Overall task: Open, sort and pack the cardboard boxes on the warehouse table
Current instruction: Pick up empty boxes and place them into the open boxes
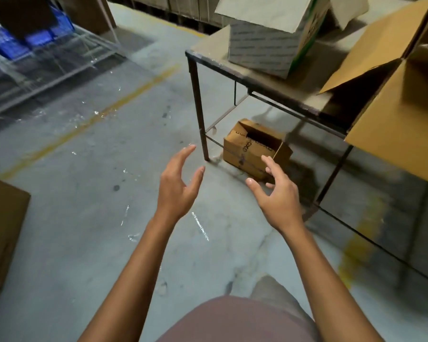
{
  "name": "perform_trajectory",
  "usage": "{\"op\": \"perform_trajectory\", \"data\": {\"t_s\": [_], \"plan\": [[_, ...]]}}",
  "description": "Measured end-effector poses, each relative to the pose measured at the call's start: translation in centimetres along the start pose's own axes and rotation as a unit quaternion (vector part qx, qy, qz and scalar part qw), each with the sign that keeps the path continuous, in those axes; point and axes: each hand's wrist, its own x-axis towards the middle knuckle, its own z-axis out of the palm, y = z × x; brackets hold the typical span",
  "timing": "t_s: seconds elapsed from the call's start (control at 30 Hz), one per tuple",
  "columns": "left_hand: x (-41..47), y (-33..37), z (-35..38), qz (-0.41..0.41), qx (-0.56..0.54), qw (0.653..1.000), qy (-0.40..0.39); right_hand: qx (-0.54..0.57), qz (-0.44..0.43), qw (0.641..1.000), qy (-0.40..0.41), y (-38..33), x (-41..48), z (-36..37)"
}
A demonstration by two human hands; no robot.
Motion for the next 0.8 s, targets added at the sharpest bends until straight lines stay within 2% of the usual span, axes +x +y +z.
{"op": "perform_trajectory", "data": {"t_s": [0.27, 0.8], "plan": [[4.9, -3.9, -0.2, -0.033, 0.017, 0.999, 0.015, 0.002, -0.015, 0.999, -0.03, -0.9, 7.1, 3.8], [23.1, -12.5, -4.9, -0.103, 0.123, 0.981, 0.113, 0.029, -0.069, 0.988, -0.134, -6.6, 31.6, 12.6]]}}
